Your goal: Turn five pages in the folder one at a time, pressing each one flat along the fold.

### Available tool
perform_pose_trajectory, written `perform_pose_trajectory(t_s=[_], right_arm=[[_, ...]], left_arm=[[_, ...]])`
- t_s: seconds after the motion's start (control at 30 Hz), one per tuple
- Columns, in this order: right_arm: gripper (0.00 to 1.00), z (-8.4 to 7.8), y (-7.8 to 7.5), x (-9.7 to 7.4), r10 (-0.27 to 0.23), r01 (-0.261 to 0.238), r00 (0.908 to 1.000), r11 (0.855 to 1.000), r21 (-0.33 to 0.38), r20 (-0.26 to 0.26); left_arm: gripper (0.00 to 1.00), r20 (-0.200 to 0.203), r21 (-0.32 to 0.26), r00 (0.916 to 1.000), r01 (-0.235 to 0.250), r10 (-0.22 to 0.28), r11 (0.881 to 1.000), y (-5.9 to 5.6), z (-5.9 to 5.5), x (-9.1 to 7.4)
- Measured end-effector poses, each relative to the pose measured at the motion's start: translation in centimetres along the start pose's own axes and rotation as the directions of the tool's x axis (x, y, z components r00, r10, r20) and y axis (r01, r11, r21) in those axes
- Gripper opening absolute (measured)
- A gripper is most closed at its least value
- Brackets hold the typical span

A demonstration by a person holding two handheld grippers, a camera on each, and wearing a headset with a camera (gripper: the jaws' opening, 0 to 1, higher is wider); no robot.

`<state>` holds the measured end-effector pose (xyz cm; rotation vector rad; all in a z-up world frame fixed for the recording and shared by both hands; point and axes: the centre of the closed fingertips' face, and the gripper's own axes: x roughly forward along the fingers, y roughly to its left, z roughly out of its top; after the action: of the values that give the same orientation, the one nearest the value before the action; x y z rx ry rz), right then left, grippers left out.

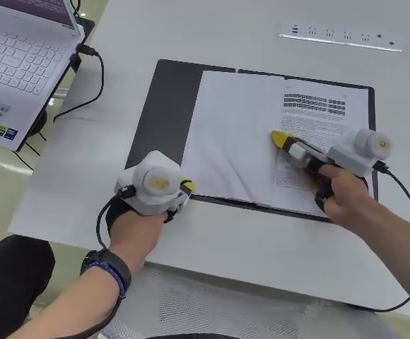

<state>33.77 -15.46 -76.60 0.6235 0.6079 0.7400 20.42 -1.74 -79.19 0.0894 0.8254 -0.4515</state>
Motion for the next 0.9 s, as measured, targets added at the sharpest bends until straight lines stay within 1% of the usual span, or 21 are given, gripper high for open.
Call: perform_pose_trajectory(t_s=[0.13,0.23,0.47,0.53,0.63,0.73,0.83,0.87,0.9], right_arm=[[0.00,0.8,0.2,0.9,-0.007,0.007,0.9999,1.000,-0.002,0.011],[0.00,1.4,0.0,1.4,-0.014,0.014,0.9997,1.000,0.000,0.021],[0.00,2.9,-0.9,2.6,-0.040,0.039,0.9974,0.999,0.016,0.059],[0.00,3.3,-1.2,2.9,-0.052,0.049,0.9959,0.998,0.030,0.075],[0.00,4.0,-1.7,3.3,-0.073,0.065,0.9906,0.995,0.069,0.116],[0.00,4.5,-2.0,3.7,-0.086,0.076,0.9868,0.994,0.079,0.137],[0.00,5.1,-2.3,3.9,-0.109,0.091,0.9800,0.989,0.114,0.166],[0.00,5.4,-2.3,3.9,-0.122,0.098,0.9756,0.986,0.135,0.183],[0.00,5.5,-2.4,3.9,-0.129,0.103,0.9728,0.985,0.142,0.192]], left_arm=[[0.00,-0.011,0.016,0.9999,0.004,-0.004,1.000,0.0,0.1,0.1],[0.00,-0.017,0.020,0.9998,0.008,-0.008,1.000,0.0,0.0,0.1],[0.00,-0.018,0.022,0.9998,0.002,-0.002,1.000,0.0,0.0,0.2],[0.00,-0.021,0.022,0.9998,-0.003,0.004,1.000,0.0,0.0,0.2],[0.00,-0.022,0.019,0.9997,-0.006,0.006,1.000,0.0,-0.1,0.2],[0.00,-0.023,0.019,0.9997,-0.002,0.002,1.000,0.0,-0.1,0.1],[0.00,-0.026,0.025,0.9997,0.002,-0.001,1.000,-0.1,-0.1,0.1],[0.00,-0.028,0.028,0.9996,0.001,-0.001,1.000,-0.1,-0.1,0.1],[0.00,-0.029,0.031,0.9996,0.001,0.000,1.000,-0.1,-0.1,0.0]])
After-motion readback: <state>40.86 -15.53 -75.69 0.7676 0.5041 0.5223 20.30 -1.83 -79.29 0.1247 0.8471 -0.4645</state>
